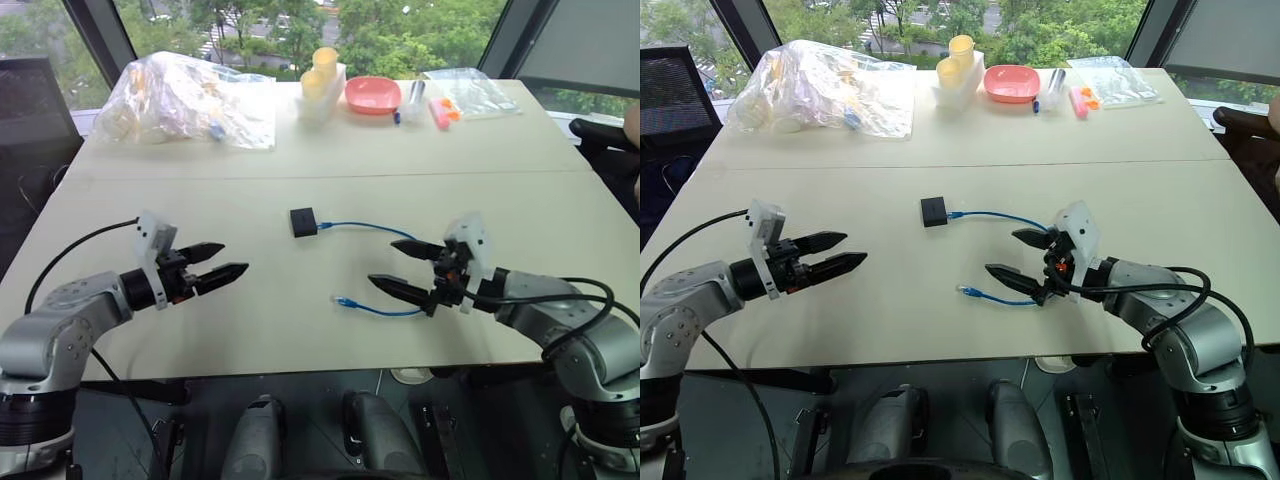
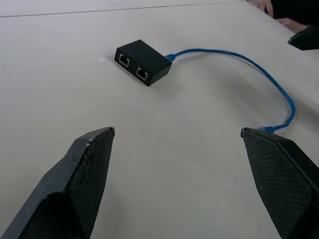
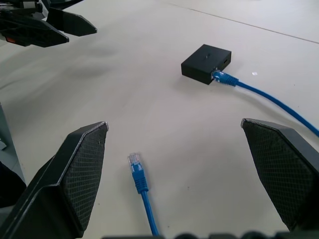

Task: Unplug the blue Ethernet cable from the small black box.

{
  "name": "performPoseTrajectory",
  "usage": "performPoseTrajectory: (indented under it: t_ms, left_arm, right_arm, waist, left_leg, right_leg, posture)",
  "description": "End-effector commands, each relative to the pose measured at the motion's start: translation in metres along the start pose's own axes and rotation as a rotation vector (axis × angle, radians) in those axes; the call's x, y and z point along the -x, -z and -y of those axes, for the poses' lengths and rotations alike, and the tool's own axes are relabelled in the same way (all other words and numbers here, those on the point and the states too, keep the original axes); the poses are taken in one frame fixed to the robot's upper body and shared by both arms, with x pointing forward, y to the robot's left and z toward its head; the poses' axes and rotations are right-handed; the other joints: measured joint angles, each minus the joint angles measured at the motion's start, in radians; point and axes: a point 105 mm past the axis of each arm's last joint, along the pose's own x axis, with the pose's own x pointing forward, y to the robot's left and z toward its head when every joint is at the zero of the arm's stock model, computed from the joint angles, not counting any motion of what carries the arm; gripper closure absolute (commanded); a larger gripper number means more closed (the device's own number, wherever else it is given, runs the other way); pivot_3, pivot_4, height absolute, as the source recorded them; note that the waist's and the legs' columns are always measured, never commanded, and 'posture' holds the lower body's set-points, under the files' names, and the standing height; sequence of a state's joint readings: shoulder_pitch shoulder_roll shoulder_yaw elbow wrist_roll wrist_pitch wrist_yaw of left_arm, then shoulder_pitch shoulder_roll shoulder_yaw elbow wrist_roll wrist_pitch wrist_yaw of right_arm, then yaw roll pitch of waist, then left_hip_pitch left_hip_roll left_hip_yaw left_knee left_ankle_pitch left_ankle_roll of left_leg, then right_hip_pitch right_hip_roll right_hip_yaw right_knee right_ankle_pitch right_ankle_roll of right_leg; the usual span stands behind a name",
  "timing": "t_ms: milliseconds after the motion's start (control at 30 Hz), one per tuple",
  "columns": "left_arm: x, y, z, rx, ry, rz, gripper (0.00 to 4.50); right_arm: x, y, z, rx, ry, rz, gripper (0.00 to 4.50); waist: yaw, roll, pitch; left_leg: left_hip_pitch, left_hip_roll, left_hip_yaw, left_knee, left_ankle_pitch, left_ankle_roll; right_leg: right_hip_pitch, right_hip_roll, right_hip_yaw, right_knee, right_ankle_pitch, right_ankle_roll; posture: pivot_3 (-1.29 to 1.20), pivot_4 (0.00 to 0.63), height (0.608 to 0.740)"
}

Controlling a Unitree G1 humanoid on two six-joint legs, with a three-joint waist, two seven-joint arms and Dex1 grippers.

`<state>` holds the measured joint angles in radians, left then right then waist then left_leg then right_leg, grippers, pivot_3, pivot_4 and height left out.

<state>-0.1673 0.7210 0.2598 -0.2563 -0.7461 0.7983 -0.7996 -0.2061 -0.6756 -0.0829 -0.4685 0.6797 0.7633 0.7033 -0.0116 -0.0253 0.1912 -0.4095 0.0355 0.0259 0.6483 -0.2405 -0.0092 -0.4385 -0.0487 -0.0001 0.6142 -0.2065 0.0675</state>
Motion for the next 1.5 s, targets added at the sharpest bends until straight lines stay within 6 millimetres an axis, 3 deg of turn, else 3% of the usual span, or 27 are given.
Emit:
performPoseTrajectory:
  t_ms: [33,567,733,933,1033,1167,1300,1500]
  left_arm:
    - [0.002,-0.012,0.003,-0.061,0.003,0.027,0.25]
    - [0.001,-0.011,-0.007,-0.097,-0.045,0.046,0.25]
    - [-0.001,-0.018,-0.027,-0.19,-0.102,0.044,0.25]
    - [0.0,-0.032,-0.029,-0.189,-0.007,0.029,0.25]
    - [0.004,-0.031,-0.008,-0.152,0.175,-0.052,0.25]
    - [0.009,-0.026,0.0,-0.141,0.234,-0.11,0.25]
    - [0.008,-0.027,0.004,-0.12,0.216,-0.064,0.25]
    - [0.021,-0.016,0.011,-0.103,0.146,-0.054,0.25]
  right_arm:
    - [-0.002,-0.008,-0.002,0.033,-0.015,0.036,0.0]
    - [-0.004,-0.008,-0.001,0.046,-0.029,0.027,0.0]
    - [-0.014,-0.018,0.024,0.086,0.022,0.069,0.0]
    - [-0.044,-0.02,0.051,0.209,0.003,0.031,0.0]
    - [-0.083,-0.015,0.066,0.27,-0.081,-0.032,0.0]
    - [-0.126,-0.018,0.08,0.272,-0.12,-0.083,0.0]
    - [-0.145,-0.013,0.079,0.289,-0.13,-0.157,0.0]
    - [-0.146,0.023,0.076,0.334,-0.16,-0.36,0.0]
  waist:
    - [0.0,0.0,0.0]
    - [0.0,0.0,0.0]
    - [-0.001,0.0,0.0]
    - [-0.003,0.0,0.0]
    - [-0.01,0.0,0.001]
    - [-0.032,0.0,0.001]
    - [-0.028,0.0,0.001]
    - [-0.032,0.0,0.001]
  left_leg:
    - [0.0,0.0,0.0,0.0,0.0,0.0]
    - [0.0,0.0,0.0,0.0,0.0,0.0]
    - [0.0,0.0,0.0,0.001,0.0,0.0]
    - [0.0,0.0,0.001,0.0,0.0,0.0]
    - [0.0,0.001,0.002,-0.001,0.0,0.0]
    - [0.0,0.001,0.002,-0.001,0.0,0.0]
    - [-0.001,0.001,0.001,-0.002,0.0,0.0]
    - [-0.001,0.0,0.002,-0.002,0.0,0.0]
  right_leg:
    - [0.0,0.0,0.0,0.0,0.0,0.0]
    - [0.0,0.0,0.0,0.0,0.0,0.0]
    - [0.0,0.001,0.0,0.0,0.001,-0.001]
    - [-0.001,0.002,0.0,0.0,0.001,-0.001]
    - [-0.002,0.002,0.001,0.001,0.001,-0.001]
    - [-0.002,0.003,0.002,0.003,0.001,-0.001]
    - [-0.003,0.002,0.001,0.004,0.001,0.0]
    - [-0.003,0.0,0.002,0.004,0.001,0.001]
  posture:
    - [0.0,0.15,0.74]
    - [0.0,0.15,0.74]
    - [0.0,0.15,0.74]
    - [0.0,0.15,0.74]
    - [0.0,0.15,0.74]
    - [0.0,0.15,0.74]
    - [0.0,0.15,0.74]
    - [0.0,0.15,0.74]
